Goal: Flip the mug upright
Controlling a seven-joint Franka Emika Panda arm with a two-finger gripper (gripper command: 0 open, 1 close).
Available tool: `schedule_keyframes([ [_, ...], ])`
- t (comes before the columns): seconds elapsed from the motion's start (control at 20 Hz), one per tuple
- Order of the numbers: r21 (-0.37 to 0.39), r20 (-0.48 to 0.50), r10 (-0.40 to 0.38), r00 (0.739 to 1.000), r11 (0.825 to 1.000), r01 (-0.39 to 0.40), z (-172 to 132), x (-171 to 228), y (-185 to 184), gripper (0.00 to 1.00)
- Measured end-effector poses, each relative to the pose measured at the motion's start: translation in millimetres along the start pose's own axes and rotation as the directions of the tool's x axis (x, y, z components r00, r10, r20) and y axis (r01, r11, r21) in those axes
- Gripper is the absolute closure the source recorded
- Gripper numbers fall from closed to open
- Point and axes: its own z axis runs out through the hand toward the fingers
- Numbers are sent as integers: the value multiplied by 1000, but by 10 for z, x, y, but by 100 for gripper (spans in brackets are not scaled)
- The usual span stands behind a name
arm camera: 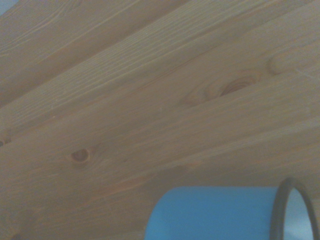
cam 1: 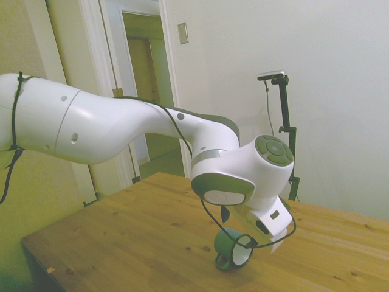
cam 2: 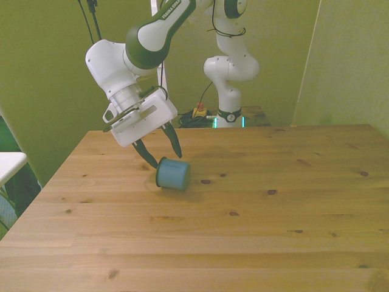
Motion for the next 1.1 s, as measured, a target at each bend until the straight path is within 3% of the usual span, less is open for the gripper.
schedule_keyframes([
  [0.3,41,92,-19,996,999,15,104,80,15,0],
  [0.6,36,108,-20,994,999,16,167,141,17,0],
  [1.1,131,236,-61,970,991,30,159,152,55,0],
])
